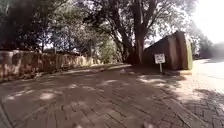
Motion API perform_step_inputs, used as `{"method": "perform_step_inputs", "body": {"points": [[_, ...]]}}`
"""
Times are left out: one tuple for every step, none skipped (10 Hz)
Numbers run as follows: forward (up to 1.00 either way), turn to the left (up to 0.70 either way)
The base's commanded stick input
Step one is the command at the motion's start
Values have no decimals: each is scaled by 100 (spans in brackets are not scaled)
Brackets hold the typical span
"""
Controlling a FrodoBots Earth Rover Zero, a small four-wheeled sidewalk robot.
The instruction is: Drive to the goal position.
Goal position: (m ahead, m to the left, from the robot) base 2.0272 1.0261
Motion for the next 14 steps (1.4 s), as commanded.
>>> {"method": "perform_step_inputs", "body": {"points": [[70, 0], [70, 0], [70, 0], [70, 0], [70, 0], [70, 1], [70, 11], [70, 10], [70, 9], [70, 8], [70, 8], [70, 7], [70, 6], [70, 5]]}}
